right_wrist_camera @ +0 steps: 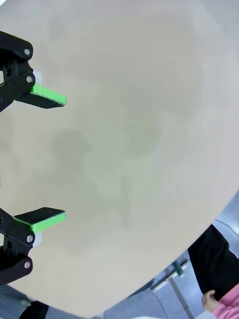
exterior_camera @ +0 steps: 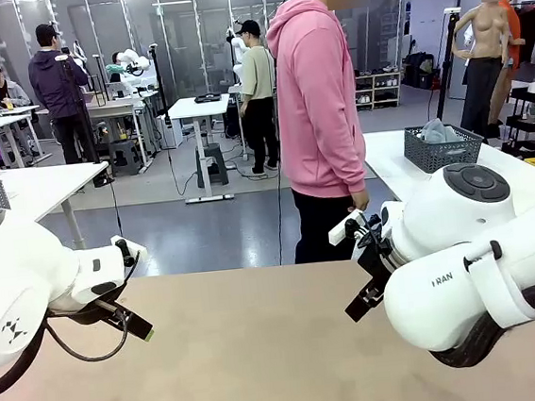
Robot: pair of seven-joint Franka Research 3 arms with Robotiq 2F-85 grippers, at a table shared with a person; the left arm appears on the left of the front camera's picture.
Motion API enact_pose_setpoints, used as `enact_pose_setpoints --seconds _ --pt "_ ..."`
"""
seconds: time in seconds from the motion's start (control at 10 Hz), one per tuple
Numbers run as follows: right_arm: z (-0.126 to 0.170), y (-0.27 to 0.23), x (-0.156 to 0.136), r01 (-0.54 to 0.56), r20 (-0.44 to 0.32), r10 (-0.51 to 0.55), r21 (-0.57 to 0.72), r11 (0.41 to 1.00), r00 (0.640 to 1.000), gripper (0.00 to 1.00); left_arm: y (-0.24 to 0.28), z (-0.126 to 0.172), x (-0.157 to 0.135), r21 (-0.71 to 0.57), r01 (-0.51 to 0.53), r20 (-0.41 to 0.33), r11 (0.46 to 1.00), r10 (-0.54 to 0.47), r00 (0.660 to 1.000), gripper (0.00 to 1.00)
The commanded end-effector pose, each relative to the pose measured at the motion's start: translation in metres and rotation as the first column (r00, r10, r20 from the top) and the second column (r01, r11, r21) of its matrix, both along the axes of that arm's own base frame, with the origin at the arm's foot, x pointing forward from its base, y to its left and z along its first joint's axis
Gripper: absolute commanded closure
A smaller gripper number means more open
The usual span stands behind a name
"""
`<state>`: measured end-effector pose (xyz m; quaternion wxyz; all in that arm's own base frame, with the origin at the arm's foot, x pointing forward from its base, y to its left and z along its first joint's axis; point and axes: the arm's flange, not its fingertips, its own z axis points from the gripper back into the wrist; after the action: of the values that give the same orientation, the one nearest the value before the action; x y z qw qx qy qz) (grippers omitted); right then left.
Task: Fold the towels and place them in the basket.
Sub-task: When a person lays out a Towel with hook on the table, fold it in half twice.
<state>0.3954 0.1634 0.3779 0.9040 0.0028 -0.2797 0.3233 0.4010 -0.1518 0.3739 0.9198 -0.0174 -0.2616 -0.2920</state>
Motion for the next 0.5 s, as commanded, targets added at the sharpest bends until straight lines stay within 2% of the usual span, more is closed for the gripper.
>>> enact_pose_setpoints --seconds 0.0,0.1,0.2,0.3,0.4 --pt "0.050 -0.002 -0.001 0.009 0.006 -0.009 0.004 1.000 1.000 0.00 0.006 0.035 -0.001 0.005 0.019 -0.031 1.000 -0.019 0.999 0.00" --pt "0.087 -0.007 -0.001 0.002 -0.003 -0.002 0.047 0.999 1.000 0.00 0.012 0.059 -0.004 0.000 0.016 -0.027 1.000 -0.016 0.999 0.00" --pt "0.117 -0.014 -0.003 -0.011 -0.004 0.012 0.065 0.998 1.000 0.00 0.017 0.086 -0.012 -0.104 0.047 -0.042 0.993 -0.052 0.998 0.00" --pt "0.149 -0.024 -0.006 -0.018 -0.008 0.018 0.061 0.998 1.000 0.00 0.027 0.116 -0.021 -0.055 0.013 -0.038 0.998 -0.015 0.999 0.00" --pt "0.184 -0.036 -0.011 -0.039 -0.011 0.040 0.070 0.997 0.999 0.00 0.040 0.152 -0.032 -0.067 0.012 0.002 0.998 -0.012 1.000 0.00"
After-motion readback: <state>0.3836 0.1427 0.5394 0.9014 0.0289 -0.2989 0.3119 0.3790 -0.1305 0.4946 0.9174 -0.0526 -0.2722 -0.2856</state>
